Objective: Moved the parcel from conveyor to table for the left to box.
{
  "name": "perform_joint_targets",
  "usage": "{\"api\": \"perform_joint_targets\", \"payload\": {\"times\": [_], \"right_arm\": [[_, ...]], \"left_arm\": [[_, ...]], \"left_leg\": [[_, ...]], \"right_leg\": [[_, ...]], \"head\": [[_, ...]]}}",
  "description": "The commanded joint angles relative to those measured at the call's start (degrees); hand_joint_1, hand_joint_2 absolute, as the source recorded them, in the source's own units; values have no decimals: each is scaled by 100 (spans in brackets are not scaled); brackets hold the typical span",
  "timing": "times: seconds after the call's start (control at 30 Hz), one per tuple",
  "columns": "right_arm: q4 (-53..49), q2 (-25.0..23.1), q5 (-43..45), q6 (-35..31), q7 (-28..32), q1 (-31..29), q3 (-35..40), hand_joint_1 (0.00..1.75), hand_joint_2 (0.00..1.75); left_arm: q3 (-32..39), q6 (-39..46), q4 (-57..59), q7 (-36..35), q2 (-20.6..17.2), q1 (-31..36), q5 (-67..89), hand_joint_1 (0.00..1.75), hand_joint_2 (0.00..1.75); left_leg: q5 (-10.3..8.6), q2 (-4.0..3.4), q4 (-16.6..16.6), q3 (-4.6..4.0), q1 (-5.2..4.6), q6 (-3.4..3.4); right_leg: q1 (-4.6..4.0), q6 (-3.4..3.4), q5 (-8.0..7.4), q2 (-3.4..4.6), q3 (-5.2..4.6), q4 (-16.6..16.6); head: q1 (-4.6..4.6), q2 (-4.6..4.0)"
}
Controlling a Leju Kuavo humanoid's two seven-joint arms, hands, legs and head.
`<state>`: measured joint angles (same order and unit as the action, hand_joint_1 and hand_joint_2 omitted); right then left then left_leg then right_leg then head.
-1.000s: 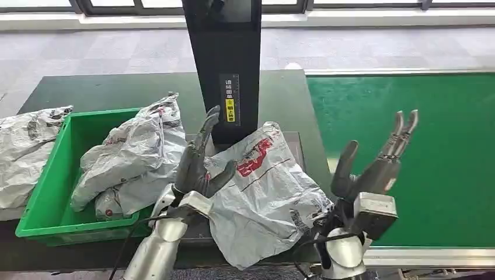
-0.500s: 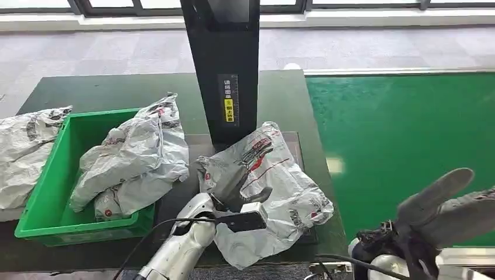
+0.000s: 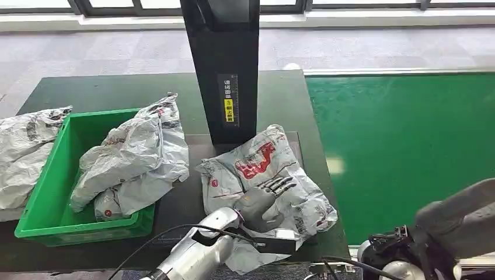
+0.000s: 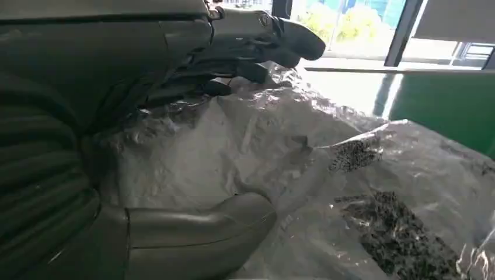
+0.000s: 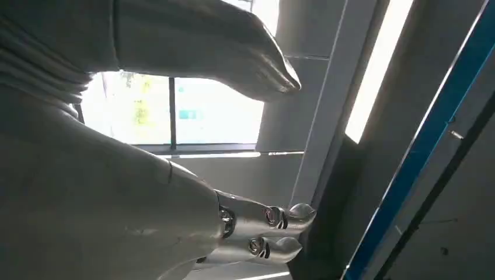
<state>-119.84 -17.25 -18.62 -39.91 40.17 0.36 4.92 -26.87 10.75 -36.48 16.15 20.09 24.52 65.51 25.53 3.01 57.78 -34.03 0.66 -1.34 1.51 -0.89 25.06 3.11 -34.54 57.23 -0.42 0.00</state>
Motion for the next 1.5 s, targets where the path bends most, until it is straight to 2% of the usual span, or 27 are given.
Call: {"api": "perform_joint_targets", "payload": {"times": [0.03,0.07,0.4,0.8,0.9,1.0,1.03,1.07,1.13,1.17,1.2,1.27,1.3,1.33,1.37,1.43,1.5], "right_arm": [[59,-275,2,-9,-17,151,-374,0,0],[61,-275,0,-9,-17,158,-370,0,0],[134,-274,35,-9,-17,209,-295,0,0],[134,-274,35,-9,-17,209,-295,0,0],[100,-275,17,-9,-17,268,-288,0,0],[41,-270,1,-9,-17,359,-241,0,0],[54,-271,4,-9,-17,374,-216,0,0],[93,-275,10,-9,-17,360,-197,0,0],[186,-275,23,-9,-17,298,-181,0,0],[239,-275,27,-9,-17,261,-174,0,0],[281,-275,23,-9,-17,242,-170,0,0],[330,-275,52,-9,-17,229,-135,0,0],[341,-275,55,-9,-17,218,-131,0,0],[363,-267,70,-9,-17,201,-120,0,0],[391,-263,82,-9,-17,169,-130,0,0],[401,-241,116,-9,-17,157,-143,0,0],[401,-241,116,-9,-17,157,-143,0,0]], "left_arm": [[-845,-25,963,-530,-9,239,254,33,175],[-866,-32,975,-537,-9,222,261,173,175],[-1036,233,1018,-952,-9,213,416,175,175],[-1036,233,1018,-952,-9,213,416,175,175],[-979,991,827,-1328,-9,241,674,175,175],[-667,2229,150,-1660,-38,231,934,175,175],[-479,2804,-333,-1661,-79,138,998,175,175],[-214,2925,-1345,-1661,-176,-161,1295,175,175],[123,2925,-2584,-1517,-223,-614,1638,175,175],[314,2925,-3266,-1339,-190,-861,1785,175,175],[478,2925,-3798,-1103,-145,-1060,1831,175,175],[759,2925,-4498,-685,-9,-1304,1842,175,175],[823,2925,-4636,-620,-9,-1364,1848,175,175],[835,2925,-4953,-545,-9,-1419,1799,175,175],[889,2925,-5072,-455,-9,-1482,1733,175,175],[862,2925,-4971,-473,-9,-1368,1632,175,175],[862,2925,-4971,-473,-9,-1368,1632,175,175]], "left_leg": [[3,-10,-10,22,0,6],[3,-12,-10,20,1,6],[4,-14,-11,24,1,5],[4,-19,-14,34,3,6],[3,-8,-6,23,0,4],[3,-9,-5,20,3,6],[2,-13,-3,16,2,5],[3,-9,1,10,2,5],[2,-17,-1,6,3,4],[7,-37,-8,19,6,8],[8,-32,-2,10,-1,5],[12,-37,-4,16,1,6],[7,-24,-2,7,1,4],[16,-49,-9,24,2,6],[13,-43,-10,25,2,5],[16,-53,-14,31,1,6],[9,-30,-13,21,2,5]], "right_leg": [[-9,11,7,-38,27,-11],[-10,10,5,-33,25,-12],[-8,8,3,-26,31,-12],[-13,11,4,-32,39,-16],[-7,5,3,-20,27,-7],[-11,8,3,-31,27,-7],[-10,9,3,-30,20,-4],[-9,8,3,-27,15,-1],[-9,8,0,-19,9,-3],[-18,18,4,-40,24,-11],[-5,8,2,-7,8,-1],[-8,10,4,-8,16,-3],[-6,6,1,-4,10,-1],[-11,11,4,0,21,-9],[-9,9,3,4,22,-9],[-11,11,4,3,27,-13],[-9,8,5,-4,24,-11]], "head": [[0,0],[-2,0],[-2,0],[-2,0],[-2,0],[-2,0],[-2,0],[-2,0],[0,0],[0,0],[0,0],[0,0],[0,0],[-2,0],[0,0],[0,0],[0,0]]}}
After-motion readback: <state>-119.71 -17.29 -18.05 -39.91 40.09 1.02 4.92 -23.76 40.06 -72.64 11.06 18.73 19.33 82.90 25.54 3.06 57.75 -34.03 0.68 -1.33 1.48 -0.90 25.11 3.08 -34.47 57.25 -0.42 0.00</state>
